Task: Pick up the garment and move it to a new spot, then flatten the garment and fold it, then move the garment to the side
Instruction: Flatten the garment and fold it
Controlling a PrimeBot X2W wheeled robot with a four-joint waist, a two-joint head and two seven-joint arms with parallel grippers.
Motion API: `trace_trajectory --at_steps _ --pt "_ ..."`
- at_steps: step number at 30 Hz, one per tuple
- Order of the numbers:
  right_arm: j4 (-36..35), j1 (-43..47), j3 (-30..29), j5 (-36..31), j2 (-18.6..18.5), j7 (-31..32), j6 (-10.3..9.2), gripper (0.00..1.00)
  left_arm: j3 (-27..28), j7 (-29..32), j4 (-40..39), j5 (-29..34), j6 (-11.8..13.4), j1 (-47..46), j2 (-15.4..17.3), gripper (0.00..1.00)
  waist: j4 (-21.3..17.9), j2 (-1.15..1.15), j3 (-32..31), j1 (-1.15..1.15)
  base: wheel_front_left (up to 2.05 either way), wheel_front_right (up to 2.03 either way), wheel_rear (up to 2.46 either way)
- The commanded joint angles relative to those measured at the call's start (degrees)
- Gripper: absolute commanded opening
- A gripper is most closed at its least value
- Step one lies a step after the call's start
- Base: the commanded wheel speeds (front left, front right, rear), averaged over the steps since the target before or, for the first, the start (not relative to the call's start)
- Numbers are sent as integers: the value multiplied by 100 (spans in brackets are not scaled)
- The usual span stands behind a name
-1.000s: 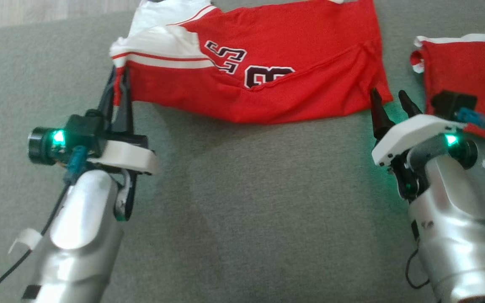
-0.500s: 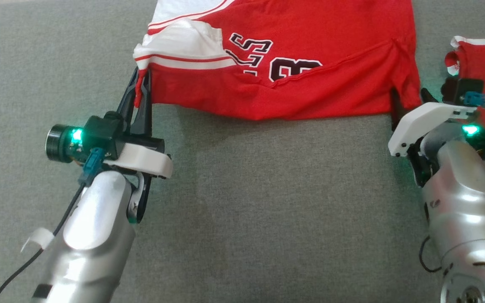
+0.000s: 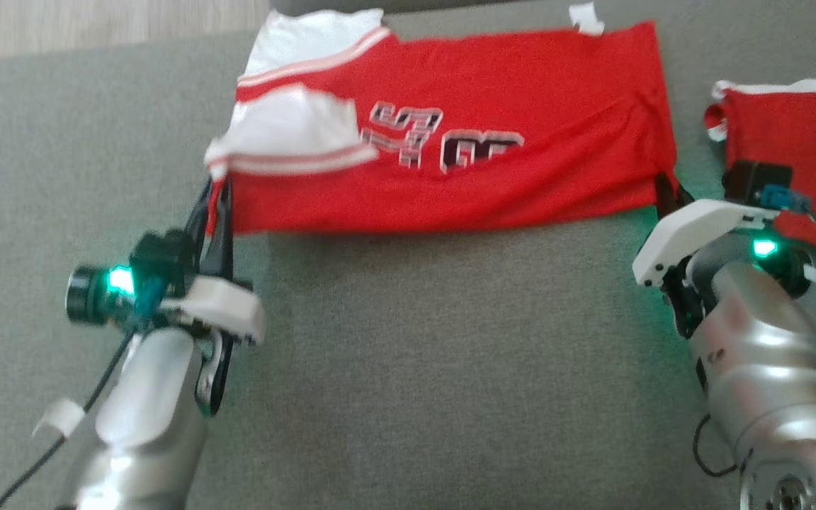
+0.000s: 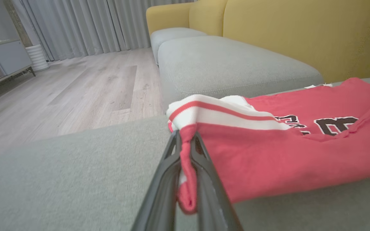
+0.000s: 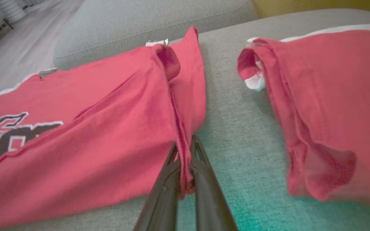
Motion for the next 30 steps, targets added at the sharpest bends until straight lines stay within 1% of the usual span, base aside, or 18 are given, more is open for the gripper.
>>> trace_trajectory --at_steps 1,5,8,14,16,20,23,27,30 --pt "-106 -33 130 40 51 -97 -4 0 204 -13 -112 -51 30 -24 207 0 -44 0 -163 0 0 0 0" --pt "-48 182 251 149 51 -218 -4 0 191 106 59 -132 -7 240 275 0 -58 0 -470 0 0 0 0" --pt "-15 384 464 370 51 -266 -4 0 115 255 51 -147 -36 527 350 0 -90 0 -762 0 0 0 0" --pt "8 803 856 633 51 -120 -4 0 -5 541 -121 -215 -75 1067 423 0 -143 0 -1223 0 0 0 0" --pt "11 975 862 656 32 -35 -4 0 -65 687 -246 -241 -79 1296 425 0 -143 0 -1366 0 0 0 0" --pt "-25 1299 768 744 -118 60 -4 0 -209 1017 -620 -262 -82 1694 450 0 -69 0 -1493 0 0 0 0" --pt "-84 1540 762 777 -132 156 -4 0 -281 1226 -952 -274 -39 1965 490 0 -53 0 -1538 0 0 0 0" --pt "-290 1779 652 863 -156 239 -4 0 -333 1402 -1357 -288 59 2237 522 0 -51 0 -1533 0 0 0 0" --pt "-545 1912 566 906 -143 298 -4 0 -296 1369 -1544 -307 137 2302 544 0 -66 0 -1505 0 0 0 0"
